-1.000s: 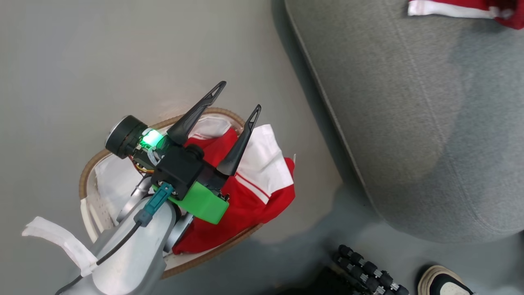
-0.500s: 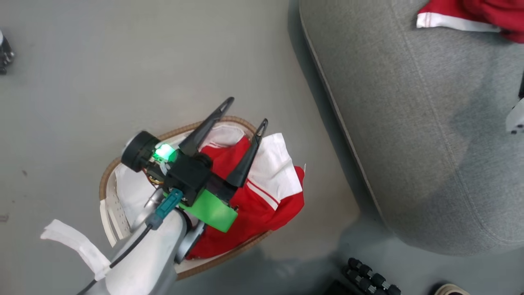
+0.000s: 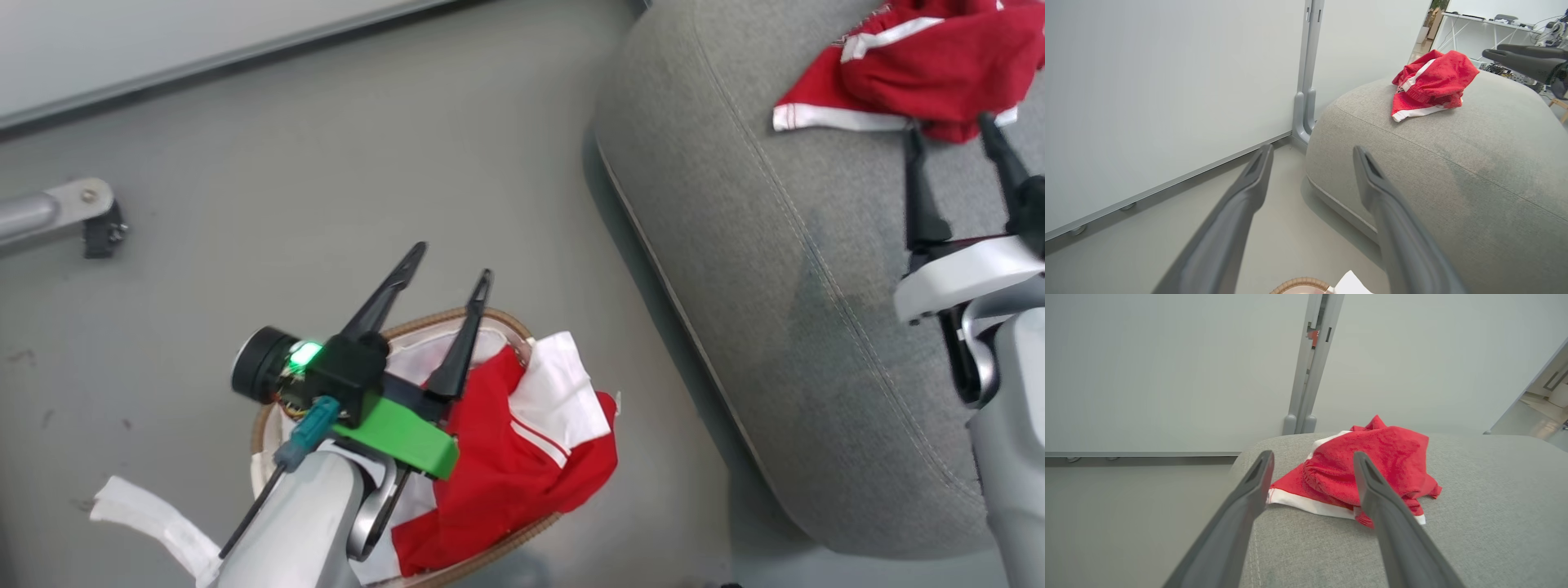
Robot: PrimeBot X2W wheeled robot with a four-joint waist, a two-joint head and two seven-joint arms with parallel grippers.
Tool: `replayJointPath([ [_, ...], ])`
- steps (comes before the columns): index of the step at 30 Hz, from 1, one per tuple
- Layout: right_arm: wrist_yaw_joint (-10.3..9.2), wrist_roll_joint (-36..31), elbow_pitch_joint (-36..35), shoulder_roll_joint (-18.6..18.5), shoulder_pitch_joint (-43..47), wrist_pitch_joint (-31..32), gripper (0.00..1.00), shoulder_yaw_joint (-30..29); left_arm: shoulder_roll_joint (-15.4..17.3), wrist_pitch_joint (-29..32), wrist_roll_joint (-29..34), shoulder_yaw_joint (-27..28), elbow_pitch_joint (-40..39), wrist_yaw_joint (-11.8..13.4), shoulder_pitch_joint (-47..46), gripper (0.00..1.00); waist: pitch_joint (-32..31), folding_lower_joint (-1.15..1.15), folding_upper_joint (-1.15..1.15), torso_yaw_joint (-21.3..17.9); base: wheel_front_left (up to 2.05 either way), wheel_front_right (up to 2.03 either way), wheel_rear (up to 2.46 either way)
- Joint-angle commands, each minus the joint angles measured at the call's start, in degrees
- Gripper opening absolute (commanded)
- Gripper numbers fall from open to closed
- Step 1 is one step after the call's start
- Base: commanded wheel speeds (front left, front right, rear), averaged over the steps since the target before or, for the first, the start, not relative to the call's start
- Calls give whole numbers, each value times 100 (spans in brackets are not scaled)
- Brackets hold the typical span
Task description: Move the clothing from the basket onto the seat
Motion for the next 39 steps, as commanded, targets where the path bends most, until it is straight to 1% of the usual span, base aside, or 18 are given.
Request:
replayJointPath([
  [1,-8,80,-45,8,140,-2,100,138,-52,5,31,159,46,-8,162,100,-394,0,0,354,0,0,0],
  [5,-8,265,-122,93,270,-2,100,543,-170,4,183,611,173,14,371,100,-608,0,0,640,0,0,0],
  [8,-7,316,-133,215,391,-1,100,736,-242,5,256,933,252,24,515,100,-755,0,0,822,0,0,0],
  [13,-8,316,-168,441,631,-1,100,843,-355,5,328,1473,410,37,801,100,-1018,0,0,1095,0,0,0],
  [18,-8,274,-51,540,946,-1,100,963,-433,4,428,1922,649,49,1066,100,-1286,0,0,1300,0,0,0],
  [24,-8,251,-14,617,1378,-1,100,978,-532,4,454,2383,814,68,1443,100,-1588,0,0,1438,0,0,0],
  [28,-8,312,33,604,1683,-1,100,957,-551,5,497,2592,884,51,1720,100,-1791,0,0,1515,0,0,0],
  [32,-7,349,42,668,1986,-1,100,900,-576,4,511,2785,880,45,2026,100,-1968,0,0,1538,0,0,0],
  [36,-8,348,30,731,2196,-1,100,876,-587,4,521,2907,804,41,2266,100,-2077,0,0,1526,0,0,0],
  [39,-8,347,26,754,2296,-1,100,879,-589,5,409,2912,758,44,2378,100,-2114,0,0,1519,0,0,0],
])
